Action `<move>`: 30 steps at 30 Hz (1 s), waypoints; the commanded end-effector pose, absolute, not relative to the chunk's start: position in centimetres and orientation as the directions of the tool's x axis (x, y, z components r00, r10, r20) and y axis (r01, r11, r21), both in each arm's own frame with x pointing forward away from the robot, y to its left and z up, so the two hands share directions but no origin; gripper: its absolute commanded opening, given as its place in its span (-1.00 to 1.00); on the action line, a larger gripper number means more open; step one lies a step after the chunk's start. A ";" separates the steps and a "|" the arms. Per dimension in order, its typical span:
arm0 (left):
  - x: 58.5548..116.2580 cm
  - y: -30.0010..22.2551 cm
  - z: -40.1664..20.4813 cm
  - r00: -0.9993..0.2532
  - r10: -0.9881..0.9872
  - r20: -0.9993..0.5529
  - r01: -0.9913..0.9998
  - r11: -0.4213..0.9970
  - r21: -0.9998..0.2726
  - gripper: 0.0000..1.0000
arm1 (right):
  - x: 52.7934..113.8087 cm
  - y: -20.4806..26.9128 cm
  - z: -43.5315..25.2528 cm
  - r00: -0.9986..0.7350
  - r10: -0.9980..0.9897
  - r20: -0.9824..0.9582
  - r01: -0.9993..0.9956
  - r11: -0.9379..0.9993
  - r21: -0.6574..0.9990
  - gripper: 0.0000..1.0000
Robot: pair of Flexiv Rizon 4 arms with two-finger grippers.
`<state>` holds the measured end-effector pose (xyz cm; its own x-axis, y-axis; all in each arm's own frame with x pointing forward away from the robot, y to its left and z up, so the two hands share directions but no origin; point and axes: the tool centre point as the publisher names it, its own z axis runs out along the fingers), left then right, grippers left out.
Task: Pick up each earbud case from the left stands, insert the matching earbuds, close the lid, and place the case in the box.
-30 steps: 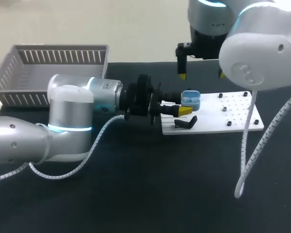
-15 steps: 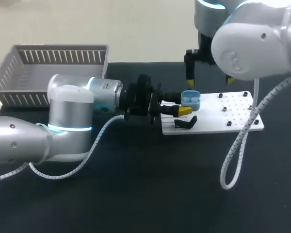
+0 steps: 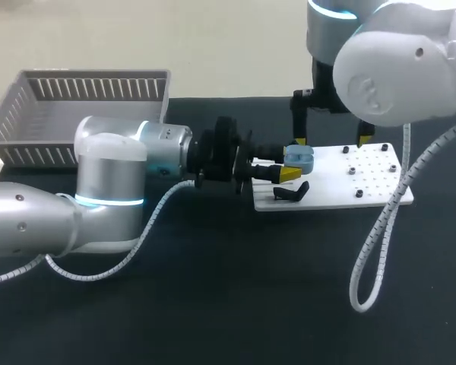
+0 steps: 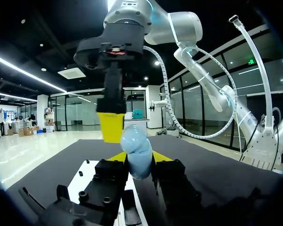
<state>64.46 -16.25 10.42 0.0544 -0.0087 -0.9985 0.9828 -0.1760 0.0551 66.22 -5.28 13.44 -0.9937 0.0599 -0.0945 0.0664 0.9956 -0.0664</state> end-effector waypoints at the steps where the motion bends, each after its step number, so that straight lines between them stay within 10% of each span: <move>1: 64.4 -16.2 10.4 0.055 -0.009 -0.998 0.983 -0.173 0.056 -1.00 | 65.2 -5.6 14.0 -0.986 0.058 -0.156 0.071 0.994 -0.077 1.00; 30: 61.2 -12.4 13.8 0.022 0.070 -0.997 0.999 0.042 0.025 -1.00 | 59.1 -6.6 23.9 -0.888 -0.077 -0.452 -0.175 0.968 0.178 1.00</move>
